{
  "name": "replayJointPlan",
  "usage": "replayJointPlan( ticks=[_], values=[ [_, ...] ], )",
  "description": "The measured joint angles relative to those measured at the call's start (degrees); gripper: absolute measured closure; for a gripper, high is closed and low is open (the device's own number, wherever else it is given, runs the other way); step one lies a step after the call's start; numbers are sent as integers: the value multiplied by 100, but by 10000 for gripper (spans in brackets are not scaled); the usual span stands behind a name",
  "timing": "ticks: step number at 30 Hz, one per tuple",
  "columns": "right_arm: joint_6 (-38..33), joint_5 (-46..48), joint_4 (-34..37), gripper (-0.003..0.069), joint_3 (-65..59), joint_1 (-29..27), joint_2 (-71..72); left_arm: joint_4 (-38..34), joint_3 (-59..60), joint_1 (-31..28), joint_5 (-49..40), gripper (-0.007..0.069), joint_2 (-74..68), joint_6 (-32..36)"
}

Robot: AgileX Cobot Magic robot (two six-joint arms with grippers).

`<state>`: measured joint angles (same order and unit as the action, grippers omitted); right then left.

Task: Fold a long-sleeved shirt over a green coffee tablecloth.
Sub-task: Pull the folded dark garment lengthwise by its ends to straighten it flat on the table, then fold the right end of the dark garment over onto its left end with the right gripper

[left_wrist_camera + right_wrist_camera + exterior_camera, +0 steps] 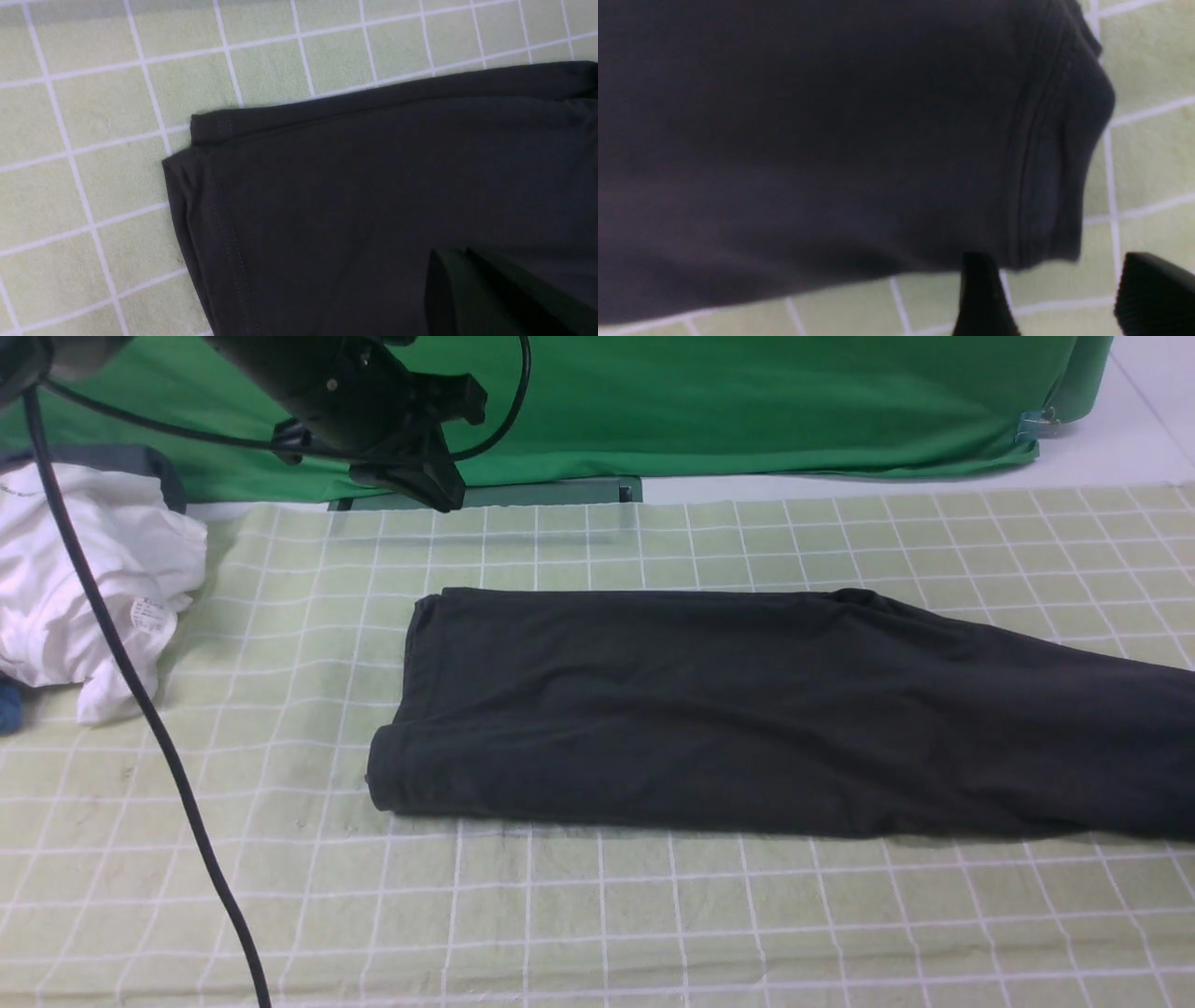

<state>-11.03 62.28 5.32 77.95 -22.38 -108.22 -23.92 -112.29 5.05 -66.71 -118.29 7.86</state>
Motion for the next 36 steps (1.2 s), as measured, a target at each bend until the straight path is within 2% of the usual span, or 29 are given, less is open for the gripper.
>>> replayJointPlan(
  ticks=[2, 5, 7, 9, 11, 14, 15, 17, 20, 24, 29, 30, 32, 36],
  values=[
    [-124, -91, 66, 211, 0, -58, -158, 5, 0, 0, 26, 611, -37, 0],
    [-292, -291, 118, 94, 0, -65, -462, -14, 0, 0, 32, 611, -108, 0],
    [-311, -357, 140, 60, 0, -59, -629, -14, 0, 0, 37, 611, -167, 0],
    [-332, -358, 116, 65, 0, -47, -780, -14, 0, 0, 37, 611, -213, 0],
    [-449, -385, 133, 110, 22, -6, -803, -14, 0, 0, 37, 611, -268, 0],
    [-586, -447, 162, 247, 21, 90, -803, -10, 0, 0, 37, 611, -306, 0],
    [-610, -463, 168, 298, 21, 139, -803, -10, 0, 0, 37, 611, -304, 0],
    [-708, -430, 190, 445, 36, 237, -803, -10, 0, -5, 37, 611, -304, 0],
    [-757, -254, 190, 601, 161, 354, -844, -15, 0, -11, -54, 611, -304, 0],
    [-735, -114, 81, 614, 351, 408, -794, 13, 0, -22, -269, 611, -235, 0],
    [-231, 13, -609, 614, 557, 408, -432, 52, 308, -33, -265, 611, 303, 66],
    [-11, 87, -915, 614, 685, 395, -253, 52, 609, -33, -259, 611, 631, 175],
    [132, 203, -1050, 614, 864, 361, -71, 52, 1126, -33, -265, 611, 1060, 327],
    [449, 606, -1032, 614, 1388, 351, 317, 0, 2331, -33, -327, 611, 1727, 675]
  ],
)
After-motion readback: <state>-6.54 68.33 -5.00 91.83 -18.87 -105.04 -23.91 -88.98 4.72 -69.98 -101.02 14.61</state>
